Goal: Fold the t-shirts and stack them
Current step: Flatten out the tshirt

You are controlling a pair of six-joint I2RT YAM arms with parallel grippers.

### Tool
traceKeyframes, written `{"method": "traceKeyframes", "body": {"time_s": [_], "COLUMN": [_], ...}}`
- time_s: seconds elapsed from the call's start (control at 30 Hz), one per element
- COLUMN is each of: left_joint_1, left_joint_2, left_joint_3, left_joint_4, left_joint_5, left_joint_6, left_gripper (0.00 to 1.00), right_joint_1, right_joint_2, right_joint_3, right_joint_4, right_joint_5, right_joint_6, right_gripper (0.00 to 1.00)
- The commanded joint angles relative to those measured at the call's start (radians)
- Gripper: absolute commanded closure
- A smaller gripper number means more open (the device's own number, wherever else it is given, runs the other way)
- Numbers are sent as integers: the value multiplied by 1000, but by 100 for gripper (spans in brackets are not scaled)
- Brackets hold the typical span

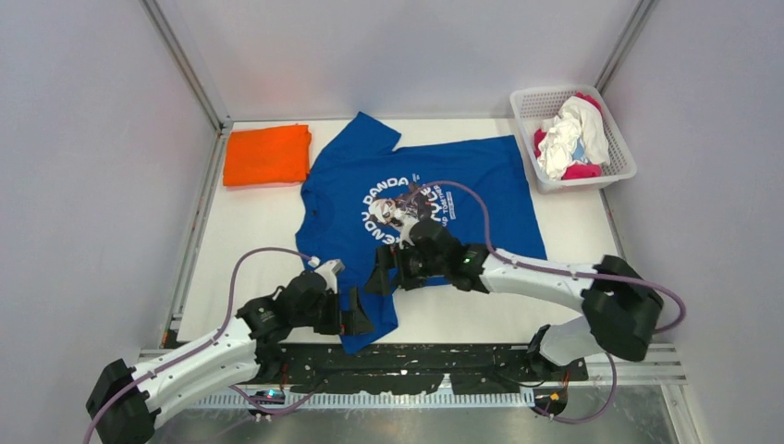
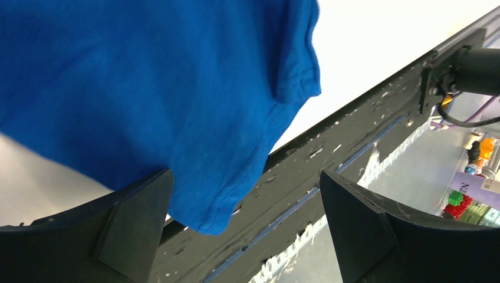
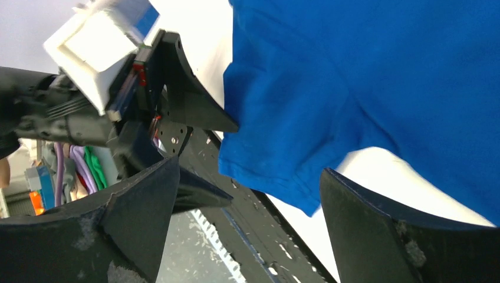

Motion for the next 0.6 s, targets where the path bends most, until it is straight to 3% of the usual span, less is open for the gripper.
{"method": "traceKeyframes", "body": {"time_s": [0.0,0.13,0.33,0.57], "left_joint_1": [-6,-5,-5,-5], "left_joint_2": [6,49,20,-21], "left_joint_3": [-33,-23,23,19], "left_joint_4": [145,57,-160,-189], "left_joint_5": [54,-6,-128,-185], "left_joint_6": [-28,-44,-59,-56], "left_gripper": [0,0,1,1], "right_joint_1": [80,116,116,91], "right_joint_2": [180,305,350,222], "right_joint_3": [116,181,141,8], "right_joint_4": [114,144,131,-16], "right_joint_5": [0,-31,1,140], "right_joint_6": [76,119,157,196], "right_gripper": [5,5,5,5]}}
